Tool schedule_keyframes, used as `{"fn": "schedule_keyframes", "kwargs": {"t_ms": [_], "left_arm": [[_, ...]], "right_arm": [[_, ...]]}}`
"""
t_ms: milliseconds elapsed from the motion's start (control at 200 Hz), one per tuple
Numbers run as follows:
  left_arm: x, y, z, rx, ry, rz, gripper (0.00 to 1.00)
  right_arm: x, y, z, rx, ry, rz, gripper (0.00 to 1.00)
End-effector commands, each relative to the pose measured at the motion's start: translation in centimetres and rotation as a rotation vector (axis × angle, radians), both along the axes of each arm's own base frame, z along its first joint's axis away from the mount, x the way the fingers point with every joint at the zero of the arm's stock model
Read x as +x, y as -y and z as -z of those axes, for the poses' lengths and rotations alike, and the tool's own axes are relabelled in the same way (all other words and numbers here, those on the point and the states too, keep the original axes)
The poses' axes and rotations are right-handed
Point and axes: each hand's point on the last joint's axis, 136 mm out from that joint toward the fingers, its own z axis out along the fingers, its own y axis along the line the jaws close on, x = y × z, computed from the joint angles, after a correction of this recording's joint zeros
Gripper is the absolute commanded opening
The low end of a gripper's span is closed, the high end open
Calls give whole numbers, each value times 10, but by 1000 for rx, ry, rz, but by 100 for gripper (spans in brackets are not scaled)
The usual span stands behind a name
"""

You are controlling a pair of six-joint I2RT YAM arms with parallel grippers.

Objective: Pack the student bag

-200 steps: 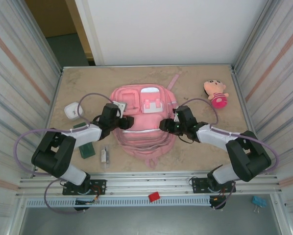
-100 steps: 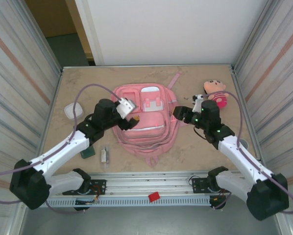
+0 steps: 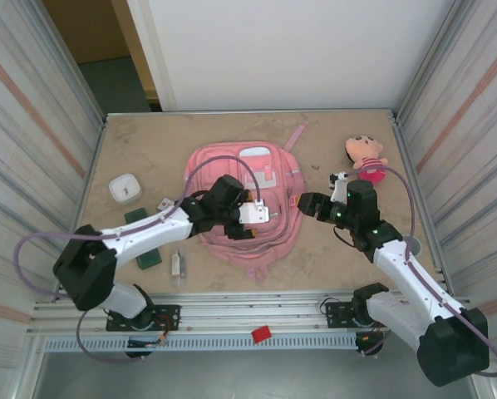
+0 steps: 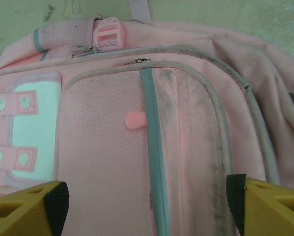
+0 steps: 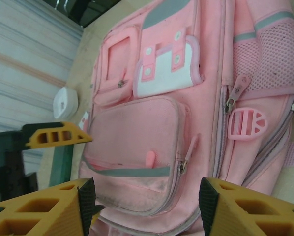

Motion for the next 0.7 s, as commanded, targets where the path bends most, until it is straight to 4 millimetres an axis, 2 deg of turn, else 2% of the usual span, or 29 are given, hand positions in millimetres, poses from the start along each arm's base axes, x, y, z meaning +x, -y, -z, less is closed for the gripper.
{"fn": "schedule_keyframes", "kwargs": {"t_ms": [0,170,371,631,696], "left_arm": [[5,16,-3,26,42,63,87],[-5,36,8,28,3,138,91],[-12,38,25,68,-43,166,92],[19,26,50,193,45,51,87],[25,23,52,206,65,21,75]], "right_arm": [[-7,0,2,4,4,-17,59],[-9,1,1,7,9,-15,59],[-10,2,2,2,8,-14,59],[-10,3,1,3,18,-11,59],[-10,3,2,3,15,-11,59]]}}
